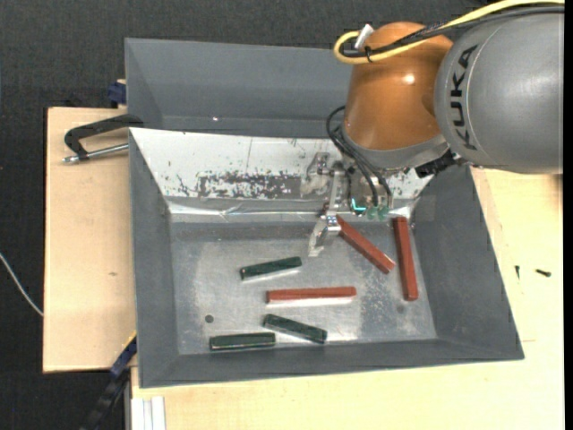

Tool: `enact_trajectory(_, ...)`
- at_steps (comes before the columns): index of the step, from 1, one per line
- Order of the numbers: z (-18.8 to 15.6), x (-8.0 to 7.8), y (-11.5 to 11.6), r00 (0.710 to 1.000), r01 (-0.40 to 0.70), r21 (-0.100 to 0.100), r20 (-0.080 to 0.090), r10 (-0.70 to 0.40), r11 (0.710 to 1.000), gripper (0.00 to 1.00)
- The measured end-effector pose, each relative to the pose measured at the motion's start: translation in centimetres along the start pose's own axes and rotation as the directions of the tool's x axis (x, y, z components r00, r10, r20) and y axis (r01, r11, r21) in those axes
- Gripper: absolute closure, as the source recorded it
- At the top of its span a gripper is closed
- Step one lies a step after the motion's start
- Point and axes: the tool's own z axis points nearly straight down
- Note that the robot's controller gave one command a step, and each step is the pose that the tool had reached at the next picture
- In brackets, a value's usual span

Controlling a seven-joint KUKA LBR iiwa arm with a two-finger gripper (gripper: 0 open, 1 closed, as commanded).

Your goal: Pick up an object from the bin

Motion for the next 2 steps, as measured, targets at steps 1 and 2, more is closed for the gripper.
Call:
enact_trajectory(1, -0.4, -0.2, 0.0, 1.000, -0.001, 0.000, 0.008, 0.001, 1.000, 0.00)
enact_trajectory(2, 4.8, -0.2, 0.2, 1.000, 0.003, -0.001, 0.014, -0.003, 1.000, 0.00)
